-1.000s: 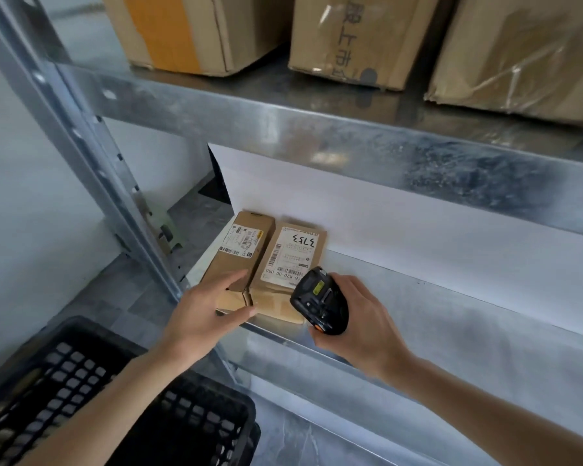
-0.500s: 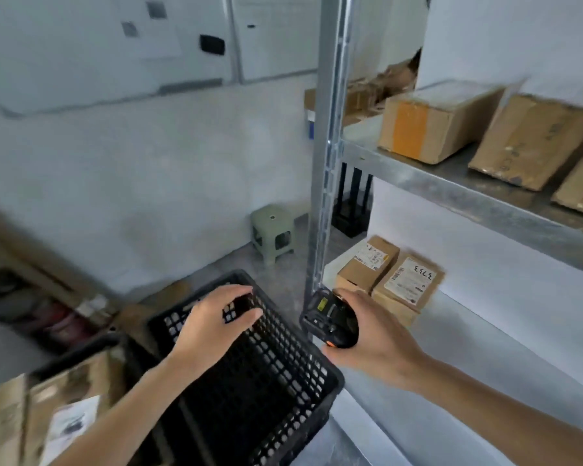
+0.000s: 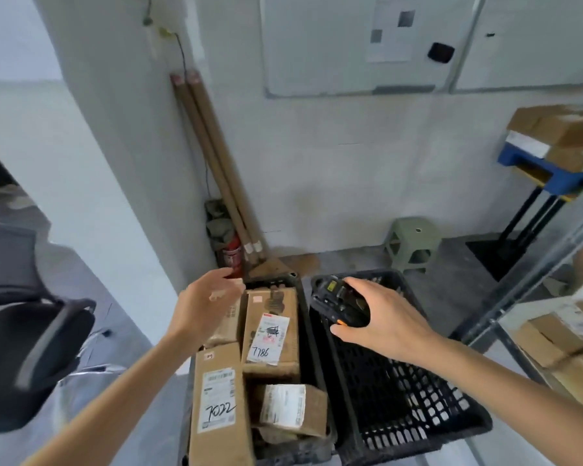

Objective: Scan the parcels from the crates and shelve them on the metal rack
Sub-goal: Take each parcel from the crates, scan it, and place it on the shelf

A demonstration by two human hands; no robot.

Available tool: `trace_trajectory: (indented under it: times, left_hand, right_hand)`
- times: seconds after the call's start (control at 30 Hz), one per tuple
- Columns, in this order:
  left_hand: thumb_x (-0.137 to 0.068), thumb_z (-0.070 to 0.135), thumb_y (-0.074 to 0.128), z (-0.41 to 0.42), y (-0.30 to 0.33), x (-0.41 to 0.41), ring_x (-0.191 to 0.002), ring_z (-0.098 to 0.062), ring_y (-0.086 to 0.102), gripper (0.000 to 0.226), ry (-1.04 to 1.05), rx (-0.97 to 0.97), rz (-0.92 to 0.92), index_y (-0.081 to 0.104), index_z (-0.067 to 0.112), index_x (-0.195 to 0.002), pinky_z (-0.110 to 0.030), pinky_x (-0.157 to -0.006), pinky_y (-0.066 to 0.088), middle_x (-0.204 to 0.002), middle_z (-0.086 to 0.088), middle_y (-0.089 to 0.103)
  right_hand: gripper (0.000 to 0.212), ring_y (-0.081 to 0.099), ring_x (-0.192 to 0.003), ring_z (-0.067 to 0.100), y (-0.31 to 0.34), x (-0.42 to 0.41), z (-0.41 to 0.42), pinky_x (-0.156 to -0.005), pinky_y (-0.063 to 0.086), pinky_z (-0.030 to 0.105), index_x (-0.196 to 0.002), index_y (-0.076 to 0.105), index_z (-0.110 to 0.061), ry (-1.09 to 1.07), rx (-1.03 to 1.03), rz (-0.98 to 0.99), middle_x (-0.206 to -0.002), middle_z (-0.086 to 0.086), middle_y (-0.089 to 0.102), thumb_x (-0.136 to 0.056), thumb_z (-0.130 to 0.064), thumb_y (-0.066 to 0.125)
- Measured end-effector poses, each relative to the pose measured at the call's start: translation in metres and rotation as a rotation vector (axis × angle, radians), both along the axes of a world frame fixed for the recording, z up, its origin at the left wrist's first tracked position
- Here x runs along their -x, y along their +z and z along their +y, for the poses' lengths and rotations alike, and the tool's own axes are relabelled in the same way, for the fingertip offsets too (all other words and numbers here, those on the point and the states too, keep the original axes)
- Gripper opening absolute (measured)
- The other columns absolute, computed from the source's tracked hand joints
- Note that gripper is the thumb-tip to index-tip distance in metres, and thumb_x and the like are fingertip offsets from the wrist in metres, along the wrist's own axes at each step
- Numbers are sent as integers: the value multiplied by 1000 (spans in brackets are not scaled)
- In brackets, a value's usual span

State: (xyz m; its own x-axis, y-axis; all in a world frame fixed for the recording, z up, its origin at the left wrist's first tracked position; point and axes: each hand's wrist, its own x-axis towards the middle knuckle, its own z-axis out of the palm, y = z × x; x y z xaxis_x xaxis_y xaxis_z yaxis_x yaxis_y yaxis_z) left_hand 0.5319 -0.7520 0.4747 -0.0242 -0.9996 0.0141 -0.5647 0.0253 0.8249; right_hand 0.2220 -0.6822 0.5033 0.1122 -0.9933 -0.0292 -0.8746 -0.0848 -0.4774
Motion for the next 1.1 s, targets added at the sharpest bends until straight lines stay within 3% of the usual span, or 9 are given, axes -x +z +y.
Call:
trace_trajectory:
  times: [0.07, 0.13, 0.23, 0.37, 0.57, 0.77, 0.9, 1.1]
  left_hand:
    - [-93, 34, 71, 3, -16, -26, -105, -10, 69, 33, 19, -21, -15, 70, 23, -124, -36, -94, 56, -108, 15, 73]
    - [-92, 35, 71, 7, -33, -44, -109, -8, 67, 41, 33, -55, -2, 67, 22, -130, -36, -100, 54, -118, 8, 73]
    - [-93, 34, 71, 8, -58, -59, -111, -10, 66, 41, 47, -102, 17, 67, 21, -132, -30, -96, 52, -124, 6, 71]
    - [-92, 37, 71, 4, -98, -63, -110, -10, 65, 45, 22, -156, 44, 64, 22, -134, -34, -96, 56, -129, 8, 67]
    - [-93, 41, 70, -11, -161, -45, -111, -6, 65, 53, -19, -245, 13, 57, 21, -141, -22, -89, 53, -130, 7, 66]
    - [-94, 43, 66, -36, -209, -18, -117, -11, 62, 53, -9, -307, 14, 54, 22, -142, -40, -101, 54, -129, 7, 66]
    - [-94, 43, 66, -45, -233, -8, -115, -10, 65, 63, 5, -366, 23, 47, 22, -150, -42, -95, 59, -128, 6, 68]
    - [-97, 35, 65, -50, -248, 3, -94, -7, 73, 46, -13, -413, 63, 55, 19, -139, -35, -73, 65, -110, 9, 74]
  right_hand:
    - [85, 52, -127, 7, -13, -23, -12, -104, 48, 33, -151, 41, -35, 21, -21, 9, -140, -17, 53, -79, -64, 76]
    - [88, 51, -128, 8, -28, -41, -21, -103, 48, 34, -153, 39, -33, 31, -40, 20, -142, -16, 52, -78, -63, 76]
    - [86, 53, -123, 7, -52, -58, -31, -100, 47, 28, -152, 41, -32, 21, -76, 28, -136, -17, 52, -79, -61, 76]
    - [73, 57, -105, 2, -90, -63, -39, -88, 53, 30, -135, 51, -37, 0, -129, 45, -116, -23, 57, -72, -65, 76]
    - [70, 58, -107, 4, -152, -59, -61, -88, 54, 34, -132, 49, -44, -3, -202, 32, -116, -24, 56, -71, -63, 77]
    - [73, 59, -109, 4, -209, -55, -90, -90, 54, 35, -135, 47, -41, -19, -244, -11, -109, -29, 52, -72, -61, 78]
    - [73, 61, -106, 5, -232, -55, -101, -87, 54, 35, -135, 45, -42, -12, -270, -30, -106, -27, 56, -73, -58, 80]
    - [78, 64, -103, -2, -248, -55, -111, -89, 57, 34, -133, 45, -43, -35, -325, -162, -111, -25, 65, -64, -62, 78]
